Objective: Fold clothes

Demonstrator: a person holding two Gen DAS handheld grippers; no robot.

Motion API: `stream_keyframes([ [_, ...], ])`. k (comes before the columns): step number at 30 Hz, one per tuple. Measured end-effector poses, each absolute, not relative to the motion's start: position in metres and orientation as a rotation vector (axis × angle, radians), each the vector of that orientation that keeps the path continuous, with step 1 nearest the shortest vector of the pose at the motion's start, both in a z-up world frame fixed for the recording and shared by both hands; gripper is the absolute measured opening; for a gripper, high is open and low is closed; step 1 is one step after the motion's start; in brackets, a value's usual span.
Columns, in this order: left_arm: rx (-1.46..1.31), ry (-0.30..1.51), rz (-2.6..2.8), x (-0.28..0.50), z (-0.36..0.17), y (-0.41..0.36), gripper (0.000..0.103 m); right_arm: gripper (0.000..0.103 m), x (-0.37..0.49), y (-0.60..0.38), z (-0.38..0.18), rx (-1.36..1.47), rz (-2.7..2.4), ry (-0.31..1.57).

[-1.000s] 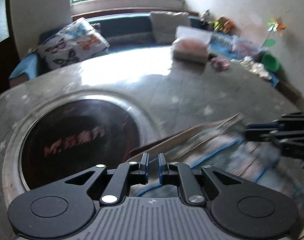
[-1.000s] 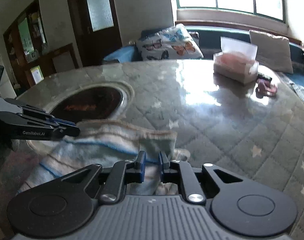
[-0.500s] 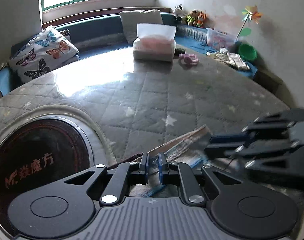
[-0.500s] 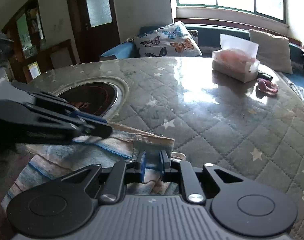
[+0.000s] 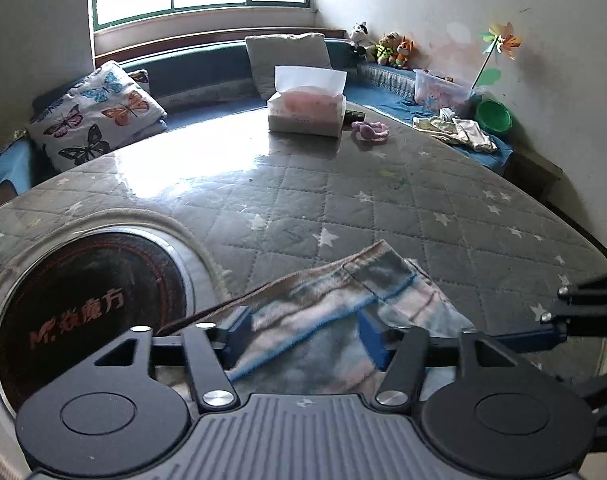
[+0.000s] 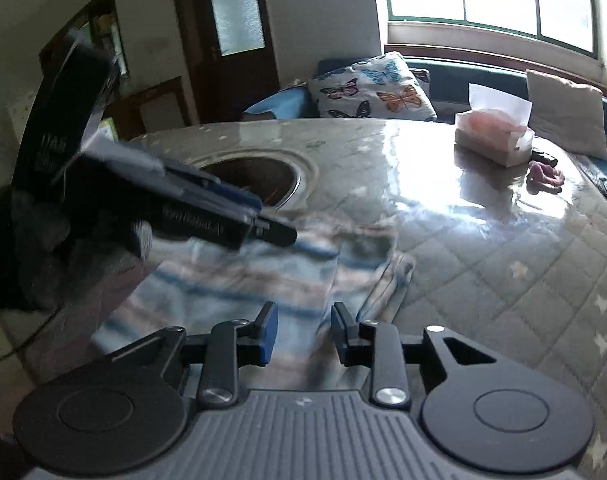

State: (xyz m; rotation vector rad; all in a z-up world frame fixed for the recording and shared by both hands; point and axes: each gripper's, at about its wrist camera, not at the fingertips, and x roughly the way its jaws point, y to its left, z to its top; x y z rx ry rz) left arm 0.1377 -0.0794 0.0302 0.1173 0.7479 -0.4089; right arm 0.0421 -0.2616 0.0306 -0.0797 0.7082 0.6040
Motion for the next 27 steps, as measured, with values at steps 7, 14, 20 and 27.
stream_keyframes([
  [7, 0.071, 0.739, -0.330, 0.108, 0.035, -0.054, 0.101, 0.041, 0.025, -0.267, 0.014, -0.069, 0.582, 0.708],
  [14, 0.015, 0.733, -0.229, 0.081, 0.035, -0.023, 0.103, 0.049, 0.032, -0.261, 0.032, -0.073, 0.603, 0.641],
  [20, -0.020, 0.750, -0.169, 0.068, 0.030, -0.006, 0.103, 0.051, 0.052, -0.257, 0.018, -0.035, 0.584, 0.661],
  [27, -0.053, 0.764, -0.144, 0.058, 0.023, 0.000, 0.103, 0.052, 0.042, -0.263, 0.022, 0.004, 0.575, 0.654],
])
